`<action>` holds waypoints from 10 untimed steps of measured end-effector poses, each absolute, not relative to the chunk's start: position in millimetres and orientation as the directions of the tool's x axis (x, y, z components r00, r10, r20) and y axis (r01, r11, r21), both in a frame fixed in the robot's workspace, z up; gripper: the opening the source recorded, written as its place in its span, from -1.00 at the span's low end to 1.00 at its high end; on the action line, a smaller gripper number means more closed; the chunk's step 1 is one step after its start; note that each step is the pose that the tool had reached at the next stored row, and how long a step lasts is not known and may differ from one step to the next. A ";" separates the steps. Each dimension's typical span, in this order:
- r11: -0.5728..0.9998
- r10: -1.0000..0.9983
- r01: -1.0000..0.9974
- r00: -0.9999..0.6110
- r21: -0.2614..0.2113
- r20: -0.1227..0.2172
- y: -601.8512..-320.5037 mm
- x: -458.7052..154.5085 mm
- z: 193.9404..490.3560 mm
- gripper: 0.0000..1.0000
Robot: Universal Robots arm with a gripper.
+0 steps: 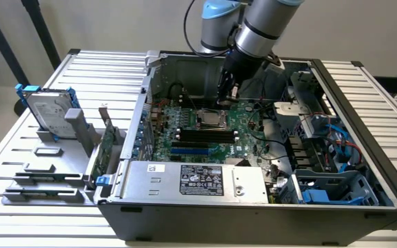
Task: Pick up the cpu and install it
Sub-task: 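Close the cpu cover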
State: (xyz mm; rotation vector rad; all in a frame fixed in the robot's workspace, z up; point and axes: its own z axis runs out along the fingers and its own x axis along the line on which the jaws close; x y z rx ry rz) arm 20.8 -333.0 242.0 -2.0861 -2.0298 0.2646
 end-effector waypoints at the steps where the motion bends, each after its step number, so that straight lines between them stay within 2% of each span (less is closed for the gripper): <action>1: -0.023 0.999 0.958 0.031 -0.285 0.023 -333.0 17.9 241.6 -0.79; 10: -0.023 0.999 0.954 0.031 -0.299 0.023 -333.2 -6.7 233.6 -0.79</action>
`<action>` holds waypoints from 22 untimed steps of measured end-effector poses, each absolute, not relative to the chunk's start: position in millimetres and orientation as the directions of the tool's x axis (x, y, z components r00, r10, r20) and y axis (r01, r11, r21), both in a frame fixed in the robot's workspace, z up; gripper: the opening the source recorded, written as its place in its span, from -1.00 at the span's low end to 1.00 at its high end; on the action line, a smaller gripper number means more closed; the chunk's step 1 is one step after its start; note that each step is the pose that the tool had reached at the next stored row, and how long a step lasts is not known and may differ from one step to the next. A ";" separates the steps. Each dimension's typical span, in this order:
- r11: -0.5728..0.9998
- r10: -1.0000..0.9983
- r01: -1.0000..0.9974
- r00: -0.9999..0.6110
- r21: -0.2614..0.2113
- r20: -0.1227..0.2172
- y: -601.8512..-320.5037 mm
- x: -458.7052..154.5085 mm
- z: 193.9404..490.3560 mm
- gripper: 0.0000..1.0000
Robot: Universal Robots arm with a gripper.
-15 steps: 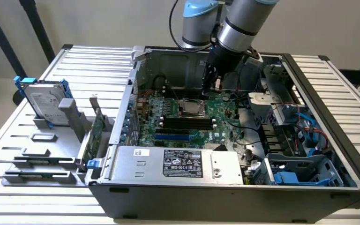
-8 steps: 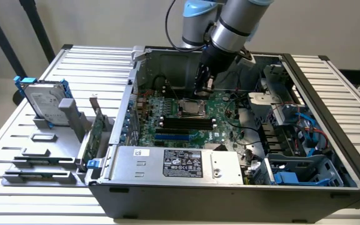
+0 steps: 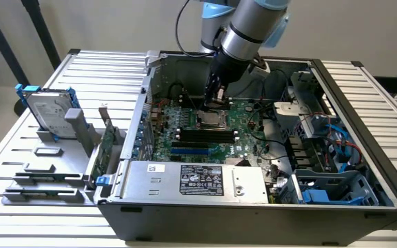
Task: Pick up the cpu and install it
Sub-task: 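Close the cpu cover, then install the first cpu locking lever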
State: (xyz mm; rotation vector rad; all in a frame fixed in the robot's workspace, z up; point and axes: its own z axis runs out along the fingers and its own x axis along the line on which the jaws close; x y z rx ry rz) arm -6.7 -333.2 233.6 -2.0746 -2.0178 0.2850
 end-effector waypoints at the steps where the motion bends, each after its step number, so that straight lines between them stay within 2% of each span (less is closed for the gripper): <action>1: -0.023 0.999 0.954 0.031 -0.299 0.023 -333.2 -8.6 232.3 -0.79; 6: -0.019 0.999 0.954 0.031 -0.299 0.036 -333.2 -17.8 225.4 -0.79; 12: -0.008 0.997 0.956 0.031 -0.294 0.074 -333.1 -19.2 220.1 -0.79; 22: -0.007 0.997 0.962 0.029 -0.274 0.077 -333.2 -22.0 202.9 -0.79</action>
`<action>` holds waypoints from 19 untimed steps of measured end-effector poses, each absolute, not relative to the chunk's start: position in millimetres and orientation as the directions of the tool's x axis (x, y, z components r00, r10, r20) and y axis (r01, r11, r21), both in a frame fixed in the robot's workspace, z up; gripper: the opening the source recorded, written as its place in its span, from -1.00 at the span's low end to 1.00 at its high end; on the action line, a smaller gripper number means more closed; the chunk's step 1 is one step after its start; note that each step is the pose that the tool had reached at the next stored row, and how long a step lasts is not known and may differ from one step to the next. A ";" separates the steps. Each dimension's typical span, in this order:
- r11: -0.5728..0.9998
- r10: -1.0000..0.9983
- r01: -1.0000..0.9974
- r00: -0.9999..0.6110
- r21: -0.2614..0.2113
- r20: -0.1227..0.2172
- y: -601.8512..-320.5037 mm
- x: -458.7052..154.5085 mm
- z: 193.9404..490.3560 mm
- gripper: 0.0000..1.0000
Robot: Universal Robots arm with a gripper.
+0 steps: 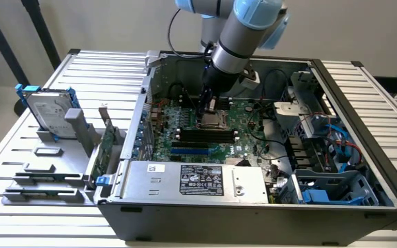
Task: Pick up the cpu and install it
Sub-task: 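Install the first cpu locking lever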
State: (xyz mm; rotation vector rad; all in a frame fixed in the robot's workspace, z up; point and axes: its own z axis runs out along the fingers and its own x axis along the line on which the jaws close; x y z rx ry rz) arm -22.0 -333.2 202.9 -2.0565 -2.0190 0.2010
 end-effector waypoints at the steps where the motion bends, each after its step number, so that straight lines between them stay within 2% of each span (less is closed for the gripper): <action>1: -0.007 0.997 0.963 0.029 -0.271 0.077 -333.2 -22.3 201.4 -0.79; 10: -0.005 0.996 0.969 0.027 -0.248 0.085 -333.0 -25.3 198.6 -0.79; 19: -0.005 0.996 0.968 0.027 -0.250 0.087 -337.3 -39.5 218.2 -0.79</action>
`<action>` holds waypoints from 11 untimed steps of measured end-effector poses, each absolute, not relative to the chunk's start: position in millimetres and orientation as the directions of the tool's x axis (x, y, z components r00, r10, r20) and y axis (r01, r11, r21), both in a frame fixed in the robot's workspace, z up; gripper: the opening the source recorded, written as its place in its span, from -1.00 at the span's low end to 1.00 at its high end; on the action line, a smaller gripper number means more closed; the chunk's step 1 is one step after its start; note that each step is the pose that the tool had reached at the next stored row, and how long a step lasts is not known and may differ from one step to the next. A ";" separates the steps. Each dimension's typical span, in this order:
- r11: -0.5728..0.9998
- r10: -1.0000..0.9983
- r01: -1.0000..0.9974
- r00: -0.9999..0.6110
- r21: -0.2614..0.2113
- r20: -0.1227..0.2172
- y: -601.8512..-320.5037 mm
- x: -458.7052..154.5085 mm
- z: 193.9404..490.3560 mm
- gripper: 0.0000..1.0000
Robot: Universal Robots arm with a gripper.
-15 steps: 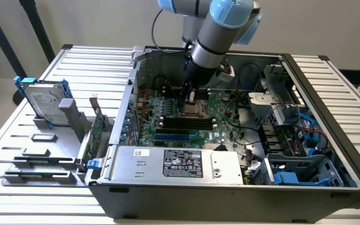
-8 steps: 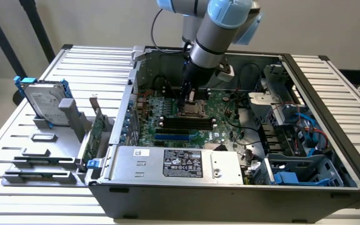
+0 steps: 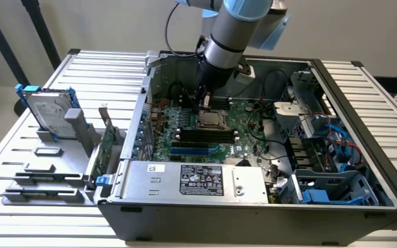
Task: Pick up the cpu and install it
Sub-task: 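Install the first cpu locking lever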
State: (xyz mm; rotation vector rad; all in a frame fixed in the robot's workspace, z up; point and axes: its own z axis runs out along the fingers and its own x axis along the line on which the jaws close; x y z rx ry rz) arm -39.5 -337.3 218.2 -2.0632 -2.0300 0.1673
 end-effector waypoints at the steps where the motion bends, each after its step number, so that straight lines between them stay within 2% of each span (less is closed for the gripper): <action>1: -0.004 0.996 0.968 0.027 -0.251 0.087 -338.5 -42.2 218.7 -0.79; 7: -0.003 0.995 0.967 0.028 -0.256 0.092 -343.5 -55.6 221.9 -0.79; 11: 0.002 0.993 0.965 0.029 -0.261 0.112 -344.5 -60.9 225.4 -0.79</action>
